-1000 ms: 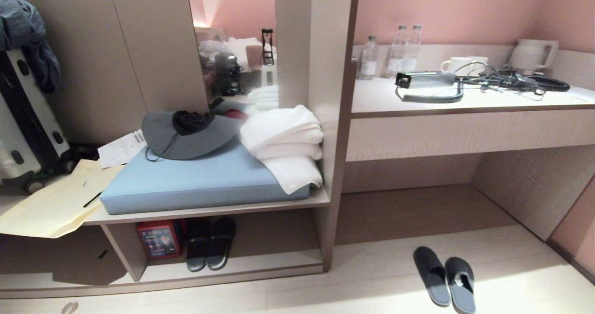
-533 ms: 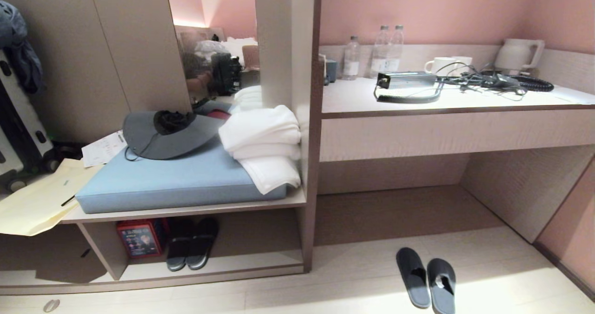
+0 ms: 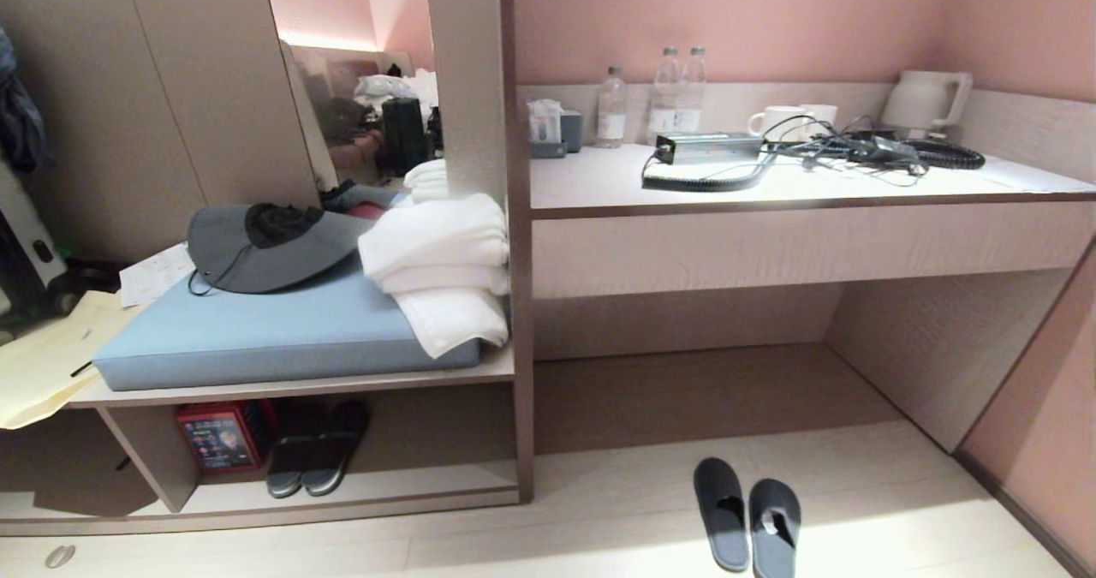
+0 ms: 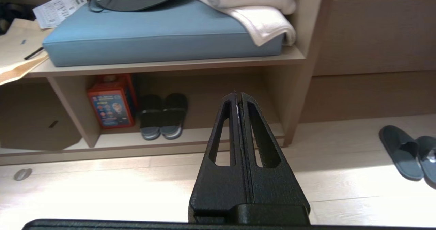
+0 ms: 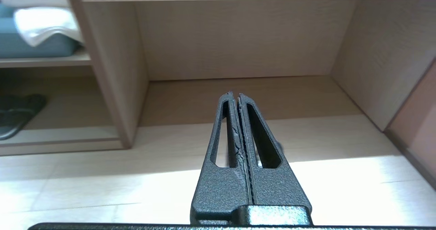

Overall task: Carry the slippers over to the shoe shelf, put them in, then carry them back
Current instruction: Pick up the slippers on the floor

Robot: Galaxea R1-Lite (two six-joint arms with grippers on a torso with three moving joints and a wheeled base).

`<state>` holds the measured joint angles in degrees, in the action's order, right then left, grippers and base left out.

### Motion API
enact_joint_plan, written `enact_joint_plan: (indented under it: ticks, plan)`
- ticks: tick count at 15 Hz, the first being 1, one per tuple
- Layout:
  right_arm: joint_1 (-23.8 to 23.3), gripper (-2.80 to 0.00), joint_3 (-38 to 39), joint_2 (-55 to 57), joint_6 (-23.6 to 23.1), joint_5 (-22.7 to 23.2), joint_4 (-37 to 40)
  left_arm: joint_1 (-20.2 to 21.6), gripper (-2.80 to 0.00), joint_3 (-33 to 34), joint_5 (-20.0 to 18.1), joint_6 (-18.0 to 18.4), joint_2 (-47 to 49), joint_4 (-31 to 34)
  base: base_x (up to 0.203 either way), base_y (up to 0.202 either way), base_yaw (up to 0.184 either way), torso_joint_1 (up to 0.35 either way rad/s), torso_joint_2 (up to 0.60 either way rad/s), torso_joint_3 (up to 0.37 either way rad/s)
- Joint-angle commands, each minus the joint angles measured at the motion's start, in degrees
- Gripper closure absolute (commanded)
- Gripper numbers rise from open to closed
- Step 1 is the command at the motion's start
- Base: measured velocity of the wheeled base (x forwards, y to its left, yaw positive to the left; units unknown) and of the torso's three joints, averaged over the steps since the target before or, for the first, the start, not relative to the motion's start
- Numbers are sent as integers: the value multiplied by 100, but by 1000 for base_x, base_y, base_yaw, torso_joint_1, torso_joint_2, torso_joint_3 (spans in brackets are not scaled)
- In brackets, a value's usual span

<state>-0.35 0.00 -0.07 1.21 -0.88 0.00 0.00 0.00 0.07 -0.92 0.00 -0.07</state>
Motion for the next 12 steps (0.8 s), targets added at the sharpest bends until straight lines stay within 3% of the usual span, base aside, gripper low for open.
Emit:
enact_joint_plan:
  ticks: [1,12]
  plan:
    - [0,0,9,-1,2,0,0,7,0,0,1,-5,0,-1,0,-196,-3,2,2,2]
    - [0,0,6,-1,2,0,0,9,0,0,1,30,0,-1,0,-186,1,3,1,1]
